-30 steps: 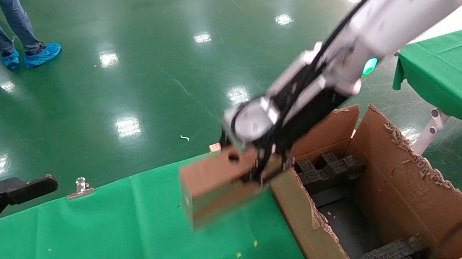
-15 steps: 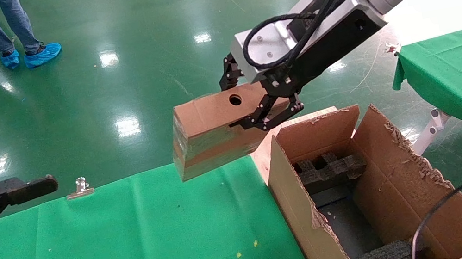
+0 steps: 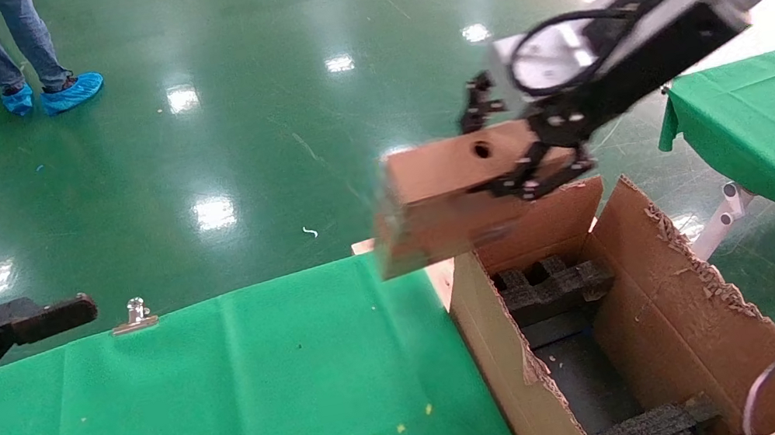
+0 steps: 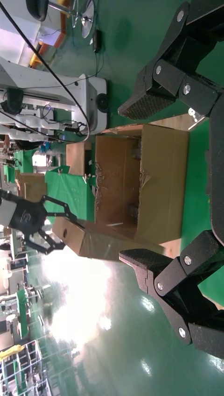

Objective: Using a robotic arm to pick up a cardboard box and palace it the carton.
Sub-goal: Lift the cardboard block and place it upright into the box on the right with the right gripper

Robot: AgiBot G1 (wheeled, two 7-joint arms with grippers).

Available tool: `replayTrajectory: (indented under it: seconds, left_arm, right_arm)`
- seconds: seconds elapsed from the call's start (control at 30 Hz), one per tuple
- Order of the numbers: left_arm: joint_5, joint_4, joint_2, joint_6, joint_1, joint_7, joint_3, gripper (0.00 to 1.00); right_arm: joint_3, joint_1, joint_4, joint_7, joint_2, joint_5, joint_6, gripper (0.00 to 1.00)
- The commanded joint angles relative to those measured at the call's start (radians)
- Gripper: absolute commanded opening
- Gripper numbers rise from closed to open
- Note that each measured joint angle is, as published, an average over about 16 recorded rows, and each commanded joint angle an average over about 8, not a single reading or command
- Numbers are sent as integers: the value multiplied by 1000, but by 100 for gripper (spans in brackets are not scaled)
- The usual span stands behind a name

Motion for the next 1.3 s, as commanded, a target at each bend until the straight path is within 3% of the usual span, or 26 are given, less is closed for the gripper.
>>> replayTrajectory:
  seconds: [0.03,0.37,0.7,1.0,1.3]
  left_arm:
    - [0,0,0,0,0,0,0,100]
    - [-1,0,0,0,0,0,1,100]
    - [-1,0,-1,-1,0,1,1,100]
    - [-1,0,-1,-1,0,1,2,100]
    - [-2,0,-1,-1,-1,1,3,100]
  right_arm:
    - [-25,18,0,0,29,-4,0,0]
    - [-154,91,-29,7,155,-49,3,0]
    - [-211,54,-92,92,241,-21,49,0]
    - [-189,-41,-85,330,343,82,208,0]
    - [-193,-147,103,616,508,182,391,0]
